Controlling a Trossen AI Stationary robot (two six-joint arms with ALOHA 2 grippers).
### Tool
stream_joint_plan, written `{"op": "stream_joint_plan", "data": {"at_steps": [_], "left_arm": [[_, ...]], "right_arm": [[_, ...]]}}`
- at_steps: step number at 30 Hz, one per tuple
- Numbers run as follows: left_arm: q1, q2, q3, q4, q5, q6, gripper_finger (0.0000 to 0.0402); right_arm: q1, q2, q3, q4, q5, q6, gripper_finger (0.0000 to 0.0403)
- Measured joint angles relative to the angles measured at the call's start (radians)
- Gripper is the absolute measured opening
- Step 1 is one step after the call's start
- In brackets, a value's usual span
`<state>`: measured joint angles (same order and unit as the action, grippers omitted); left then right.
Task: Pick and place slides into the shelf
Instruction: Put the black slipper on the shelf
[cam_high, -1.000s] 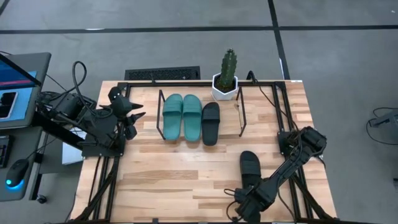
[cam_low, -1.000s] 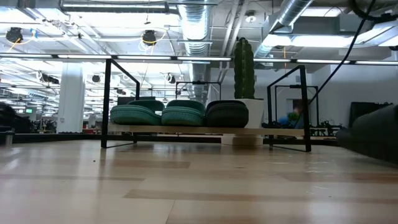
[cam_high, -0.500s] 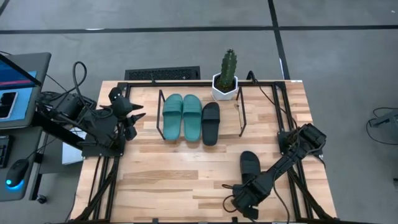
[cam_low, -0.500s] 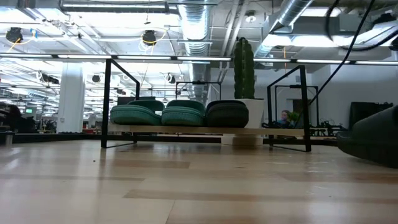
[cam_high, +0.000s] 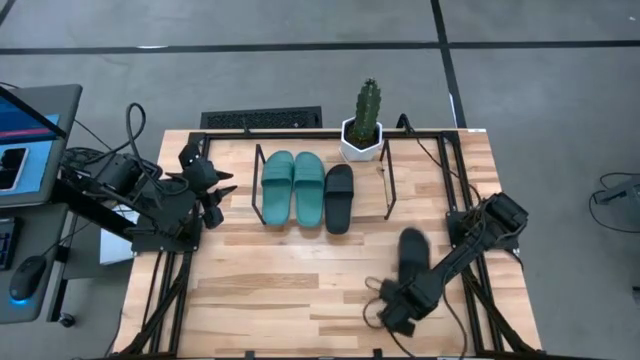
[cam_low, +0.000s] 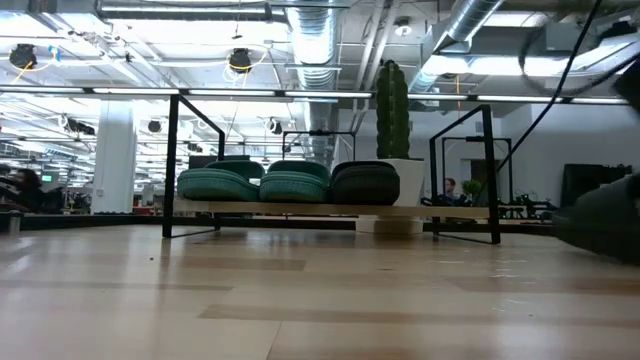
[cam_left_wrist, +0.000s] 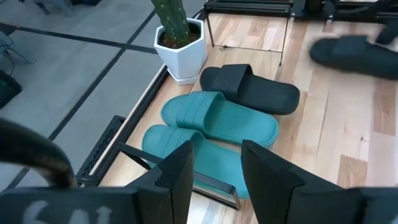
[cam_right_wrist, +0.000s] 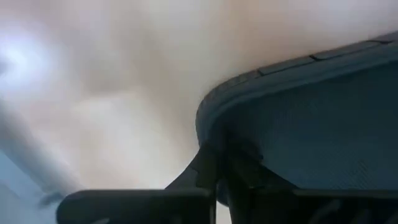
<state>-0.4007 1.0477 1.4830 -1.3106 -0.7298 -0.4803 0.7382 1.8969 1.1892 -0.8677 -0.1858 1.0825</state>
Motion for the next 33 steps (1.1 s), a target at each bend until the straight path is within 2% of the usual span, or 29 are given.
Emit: {"op": "stream_joint_plan", "data": {"at_steps": [3,11,20,27,33], "left_arm": [[0.0,0.0,0.0,0.0,0.001,0.002,0.0124],[0.0,0.0,0.0,0.0,0.01,0.005,0.0124],[0.0,0.0,0.0,-0.001,0.012,0.016,0.0124],[0.0,0.0,0.0,-0.004,0.012,0.017,0.0124],[0.0,0.0,0.0,-0.011,0.013,0.017,0.0124]], "right_arm": [[-0.007,-0.039,0.022,-0.118,0.032,0.045,0.0001],[0.039,-0.056,0.215,-0.406,0.022,0.021,0.0],[0.092,-0.055,0.438,-0.706,0.056,0.113,0.0],[0.095,-0.013,0.52,-0.7,0.061,0.12,0.0],[0.073,0.073,0.584,-0.701,0.089,0.014,0.0]]}}
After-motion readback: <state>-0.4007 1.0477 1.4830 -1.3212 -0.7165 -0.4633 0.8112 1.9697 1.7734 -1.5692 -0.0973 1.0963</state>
